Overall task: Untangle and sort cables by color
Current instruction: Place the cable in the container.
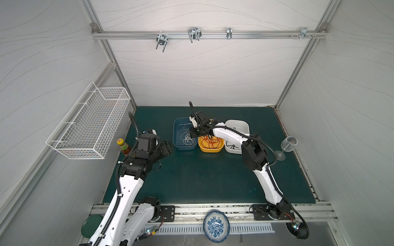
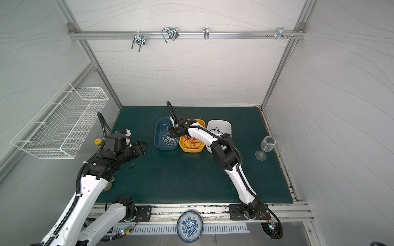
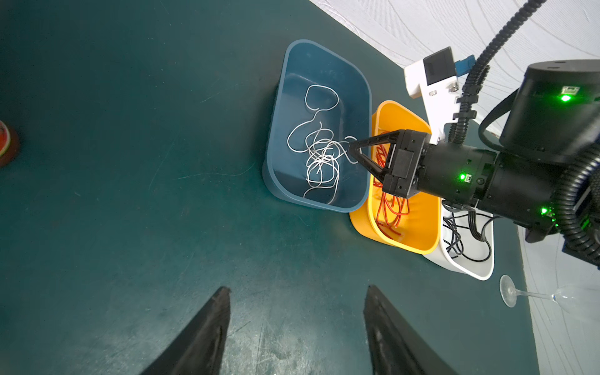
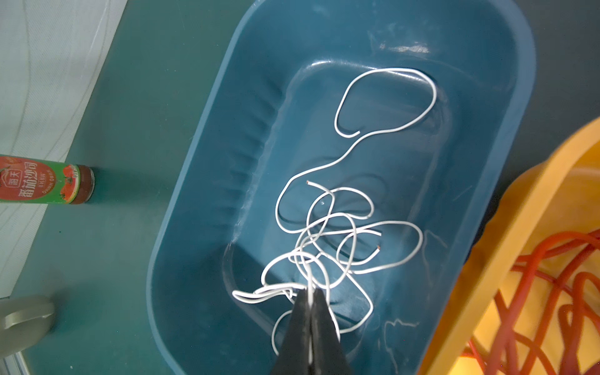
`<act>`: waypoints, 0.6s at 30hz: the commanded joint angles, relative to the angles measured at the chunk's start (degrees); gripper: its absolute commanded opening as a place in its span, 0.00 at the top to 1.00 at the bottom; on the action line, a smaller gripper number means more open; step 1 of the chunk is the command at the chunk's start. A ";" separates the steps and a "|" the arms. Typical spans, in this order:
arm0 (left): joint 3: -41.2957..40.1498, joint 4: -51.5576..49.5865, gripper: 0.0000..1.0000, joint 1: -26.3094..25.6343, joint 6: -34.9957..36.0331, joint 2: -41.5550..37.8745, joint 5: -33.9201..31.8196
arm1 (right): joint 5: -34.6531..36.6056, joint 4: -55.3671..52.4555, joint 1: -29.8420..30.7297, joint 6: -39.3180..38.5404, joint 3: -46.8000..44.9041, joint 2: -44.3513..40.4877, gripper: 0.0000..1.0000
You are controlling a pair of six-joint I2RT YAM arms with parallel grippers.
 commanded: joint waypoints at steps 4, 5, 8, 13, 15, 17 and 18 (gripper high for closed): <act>0.49 1.99 0.33 0.39 -0.19 0.25 0.44 | 0.10 -1.62 -0.13 -1.08 1.00 -1.26 0.94; 0.54 1.97 0.33 0.38 -0.19 0.26 0.49 | 0.07 -1.61 -0.14 -1.15 1.05 -1.22 0.94; 0.54 2.04 0.33 0.49 -0.19 0.22 0.53 | 0.11 -1.71 -0.09 -1.04 1.37 -1.34 0.92; 0.49 1.92 0.33 0.50 -0.19 0.31 0.57 | 0.55 -2.32 -0.05 -1.27 1.93 -2.50 0.85; 0.52 1.90 0.33 0.51 -0.19 0.31 0.56 | 0.89 -2.33 0.22 -1.63 1.99 -3.75 0.77; 0.48 2.01 0.33 0.47 -0.17 0.39 0.62 | 1.43 -2.34 0.61 -2.48 2.20 -5.12 0.74; 0.47 2.07 0.33 0.56 -0.19 0.40 0.62 | 1.87 -2.64 0.87 -3.01 2.53 -5.78 0.73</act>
